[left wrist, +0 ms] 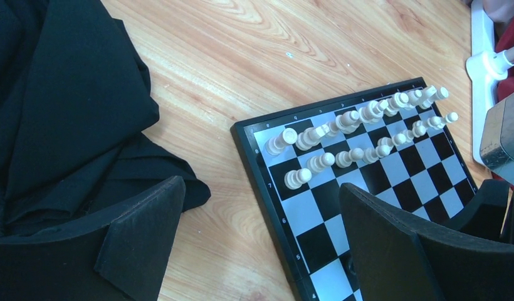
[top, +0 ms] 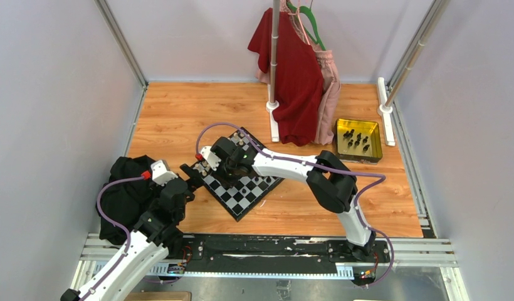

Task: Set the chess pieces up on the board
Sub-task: Pick up the chess piece from the chessboard.

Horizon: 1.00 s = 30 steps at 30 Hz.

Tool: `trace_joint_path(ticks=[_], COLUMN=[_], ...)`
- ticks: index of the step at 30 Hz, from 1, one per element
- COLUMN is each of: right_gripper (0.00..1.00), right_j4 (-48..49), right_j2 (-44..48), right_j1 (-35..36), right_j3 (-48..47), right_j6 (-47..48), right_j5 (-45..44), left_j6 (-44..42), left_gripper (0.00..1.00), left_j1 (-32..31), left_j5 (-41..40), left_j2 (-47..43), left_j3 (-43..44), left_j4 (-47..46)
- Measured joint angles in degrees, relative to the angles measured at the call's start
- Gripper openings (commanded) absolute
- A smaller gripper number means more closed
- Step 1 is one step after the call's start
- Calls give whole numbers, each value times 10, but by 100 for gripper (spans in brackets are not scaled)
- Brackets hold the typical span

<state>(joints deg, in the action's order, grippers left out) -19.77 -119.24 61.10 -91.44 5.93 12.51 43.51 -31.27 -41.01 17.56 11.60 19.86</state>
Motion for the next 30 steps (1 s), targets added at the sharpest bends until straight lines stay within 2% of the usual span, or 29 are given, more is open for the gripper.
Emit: trace_joint_path(ticks=[5, 13, 24, 30], right_gripper=[19, 0, 0, 0], right_j4=[0, 0, 0, 0], right_j2=[-4, -6, -6, 20], right_j1=[0, 0, 0, 0], right_j3=[-1, -6, -4, 28], right_j6=[0, 1, 1, 1], right_j5=[1, 4, 3, -4], left_j6=[0, 0, 2, 11], left_gripper=[100, 100, 100, 100], left_j1=[0, 0, 0, 0], left_j5=[-2, -2, -5, -15], left_j2=[0, 0, 0, 0], left_j3=[0, 0, 0, 0], left_j4=[0, 0, 0, 8])
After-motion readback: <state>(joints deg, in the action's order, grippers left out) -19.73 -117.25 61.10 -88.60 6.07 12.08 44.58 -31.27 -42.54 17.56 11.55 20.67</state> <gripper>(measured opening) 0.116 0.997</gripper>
